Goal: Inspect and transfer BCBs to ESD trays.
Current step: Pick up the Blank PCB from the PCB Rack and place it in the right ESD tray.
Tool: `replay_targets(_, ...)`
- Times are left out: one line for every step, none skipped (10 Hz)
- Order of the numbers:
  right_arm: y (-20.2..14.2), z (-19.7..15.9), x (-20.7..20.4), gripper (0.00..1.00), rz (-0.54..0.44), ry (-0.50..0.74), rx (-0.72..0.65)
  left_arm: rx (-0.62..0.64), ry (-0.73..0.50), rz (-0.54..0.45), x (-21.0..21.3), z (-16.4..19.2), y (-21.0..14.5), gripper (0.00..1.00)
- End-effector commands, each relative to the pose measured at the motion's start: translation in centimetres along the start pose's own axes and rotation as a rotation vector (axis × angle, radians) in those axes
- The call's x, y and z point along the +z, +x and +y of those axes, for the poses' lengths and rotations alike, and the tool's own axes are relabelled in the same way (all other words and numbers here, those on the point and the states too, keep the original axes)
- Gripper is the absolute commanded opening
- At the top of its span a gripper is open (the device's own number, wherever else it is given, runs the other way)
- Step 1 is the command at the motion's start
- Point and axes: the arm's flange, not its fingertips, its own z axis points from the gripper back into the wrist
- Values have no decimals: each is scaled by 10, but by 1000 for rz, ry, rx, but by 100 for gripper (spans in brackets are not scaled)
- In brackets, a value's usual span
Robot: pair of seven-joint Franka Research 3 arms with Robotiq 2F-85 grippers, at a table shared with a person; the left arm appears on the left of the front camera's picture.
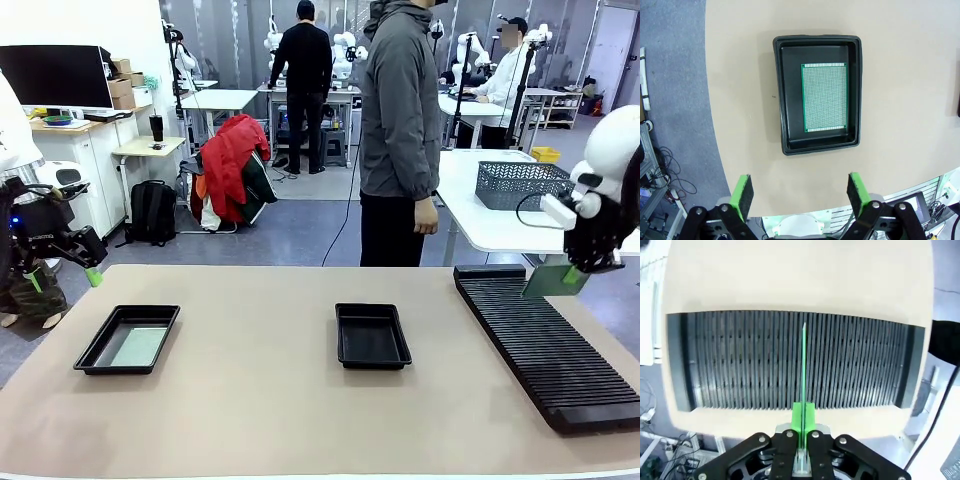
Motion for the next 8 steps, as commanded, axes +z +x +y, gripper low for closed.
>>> replay_targets(11, -8, 44, 0, 29, 63, -14, 3, 1, -10, -1, 0, 0, 100)
replay_targets(15, -11, 66, 0, 32, 88, -10, 3, 1, -10, -1, 0, 0, 100)
replay_targets(20, -14, 85, 0, 36, 100, -11, 3, 1, -10, -1, 0, 0, 100)
replay_targets(23, -18, 103, 0, 45, 109, -13, 3, 1, -10, -1, 0, 0, 100)
replay_targets(26, -19, 116, 0, 36, 98, -2, 3, 1, -10, -1, 0, 0, 100)
replay_targets(26, -18, 127, 0, 24, 81, 10, 3, 1, -10, -1, 0, 0, 100)
replay_targets(26, -19, 133, 0, 27, 82, 8, 3, 1, -10, -1, 0, 0, 100)
replay_targets(27, -18, 138, 0, 34, 71, 12, 3, 1, -10, -1, 0, 0, 100)
